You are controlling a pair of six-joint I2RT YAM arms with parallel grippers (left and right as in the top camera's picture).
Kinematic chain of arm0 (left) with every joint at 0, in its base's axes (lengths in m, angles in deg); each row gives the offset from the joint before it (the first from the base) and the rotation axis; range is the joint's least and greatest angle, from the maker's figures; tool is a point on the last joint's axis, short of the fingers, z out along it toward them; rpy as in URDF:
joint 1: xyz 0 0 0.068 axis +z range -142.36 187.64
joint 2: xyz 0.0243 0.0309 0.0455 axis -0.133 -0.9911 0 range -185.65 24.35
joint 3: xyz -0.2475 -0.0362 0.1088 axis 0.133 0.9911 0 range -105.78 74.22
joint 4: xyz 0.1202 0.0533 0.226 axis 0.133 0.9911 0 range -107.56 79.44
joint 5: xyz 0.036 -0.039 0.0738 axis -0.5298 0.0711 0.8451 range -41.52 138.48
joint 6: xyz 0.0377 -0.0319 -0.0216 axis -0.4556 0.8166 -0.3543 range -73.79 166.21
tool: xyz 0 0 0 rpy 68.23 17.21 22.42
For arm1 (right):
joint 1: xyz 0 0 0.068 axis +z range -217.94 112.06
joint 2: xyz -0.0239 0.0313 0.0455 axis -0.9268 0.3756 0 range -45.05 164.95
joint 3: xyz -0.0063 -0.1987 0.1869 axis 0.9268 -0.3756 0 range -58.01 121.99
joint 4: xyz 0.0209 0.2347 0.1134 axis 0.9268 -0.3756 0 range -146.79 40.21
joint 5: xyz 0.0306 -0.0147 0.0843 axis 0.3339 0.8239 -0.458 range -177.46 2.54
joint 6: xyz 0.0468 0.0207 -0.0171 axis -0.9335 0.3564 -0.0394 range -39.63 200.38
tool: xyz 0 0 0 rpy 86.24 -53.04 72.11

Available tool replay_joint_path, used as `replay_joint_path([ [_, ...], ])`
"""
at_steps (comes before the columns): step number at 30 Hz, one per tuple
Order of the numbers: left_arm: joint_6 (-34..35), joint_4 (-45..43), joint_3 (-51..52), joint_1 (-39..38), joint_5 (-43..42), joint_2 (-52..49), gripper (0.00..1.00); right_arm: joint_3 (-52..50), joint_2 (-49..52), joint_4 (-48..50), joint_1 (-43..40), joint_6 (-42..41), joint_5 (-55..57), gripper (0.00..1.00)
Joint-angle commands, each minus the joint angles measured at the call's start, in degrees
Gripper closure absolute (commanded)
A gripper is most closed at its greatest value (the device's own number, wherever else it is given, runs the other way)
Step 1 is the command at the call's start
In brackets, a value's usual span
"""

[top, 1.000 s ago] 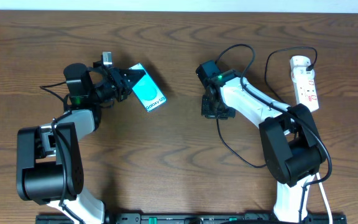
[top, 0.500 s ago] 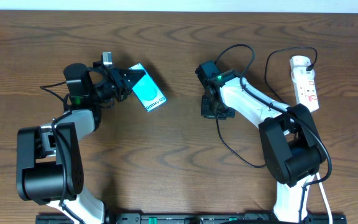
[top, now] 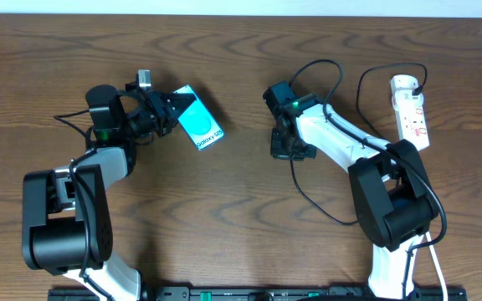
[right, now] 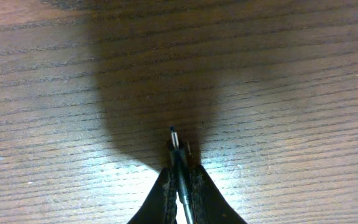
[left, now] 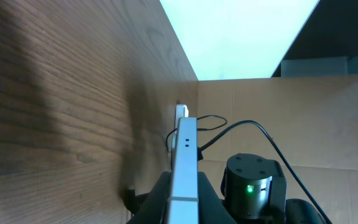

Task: Plug charger to phone and switch on socket
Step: 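Lower the right gripper and close it on the cable connector, then lift the cable connector with the right gripper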

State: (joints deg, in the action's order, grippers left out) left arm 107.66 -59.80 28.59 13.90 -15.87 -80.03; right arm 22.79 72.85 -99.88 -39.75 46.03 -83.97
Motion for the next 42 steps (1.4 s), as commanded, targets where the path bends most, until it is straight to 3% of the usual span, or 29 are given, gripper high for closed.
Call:
replay_joint_path([
  [1,-0.3,-0.5,-0.5,0.0,-0.6,0.3,0.93,-0.4,0.2,0.0,0.4,-1.0,0.9,0.94],
  [29,0.2,-0.5,-0.5,0.0,-0.7,0.3,0.92,-0.1,0.0,-0.1,-0.6,-0.5,-1.1,0.99],
  [42,0.2,-0.5,-0.5,0.0,-0.7,0.3,0.93,5.7,-0.1,-5.9,-0.6,2.1,-1.1,0.99],
])
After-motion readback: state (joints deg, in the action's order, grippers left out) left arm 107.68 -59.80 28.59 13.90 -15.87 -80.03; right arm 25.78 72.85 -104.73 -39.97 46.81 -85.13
